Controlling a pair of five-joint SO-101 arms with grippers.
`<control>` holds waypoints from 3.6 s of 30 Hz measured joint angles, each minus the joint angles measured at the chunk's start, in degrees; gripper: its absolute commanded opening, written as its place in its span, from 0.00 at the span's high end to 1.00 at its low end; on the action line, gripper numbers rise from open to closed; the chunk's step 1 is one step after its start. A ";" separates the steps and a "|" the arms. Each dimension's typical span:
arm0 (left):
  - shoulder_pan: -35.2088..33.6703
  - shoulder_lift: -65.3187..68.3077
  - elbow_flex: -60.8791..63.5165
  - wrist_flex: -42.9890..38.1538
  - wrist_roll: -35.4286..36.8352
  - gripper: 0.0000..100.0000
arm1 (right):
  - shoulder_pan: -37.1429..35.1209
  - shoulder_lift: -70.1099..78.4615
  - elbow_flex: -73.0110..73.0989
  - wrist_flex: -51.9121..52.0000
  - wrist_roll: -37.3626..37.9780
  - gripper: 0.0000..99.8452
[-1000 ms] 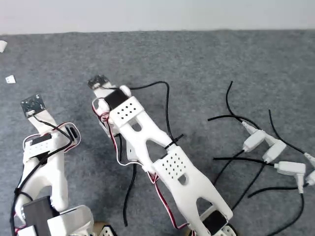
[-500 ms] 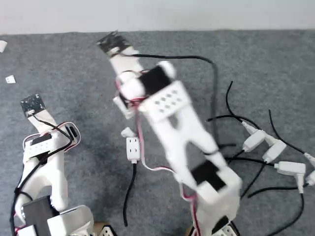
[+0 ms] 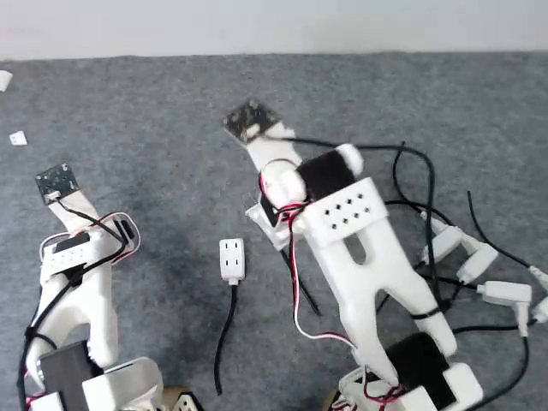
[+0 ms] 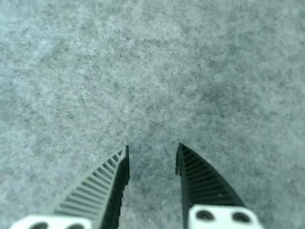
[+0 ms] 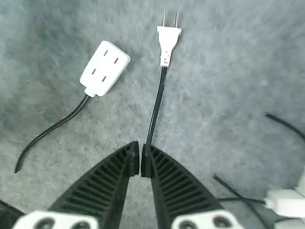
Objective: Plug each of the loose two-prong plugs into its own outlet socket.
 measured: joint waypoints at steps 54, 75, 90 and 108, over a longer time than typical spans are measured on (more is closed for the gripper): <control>0.00 0.00 0.00 0.00 0.00 0.85 | 4.40 -2.46 49.49 -29.63 10.29 0.99; 0.00 0.26 0.00 -0.88 0.00 0.85 | 11.69 -38.33 48.09 -12.84 14.15 0.99; 0.00 0.26 0.00 -1.41 0.00 0.85 | 11.69 -48.18 17.32 6.59 13.01 0.99; 0.00 0.26 0.00 -1.41 0.00 0.85 | 11.78 1.93 -12.84 1.49 7.03 0.99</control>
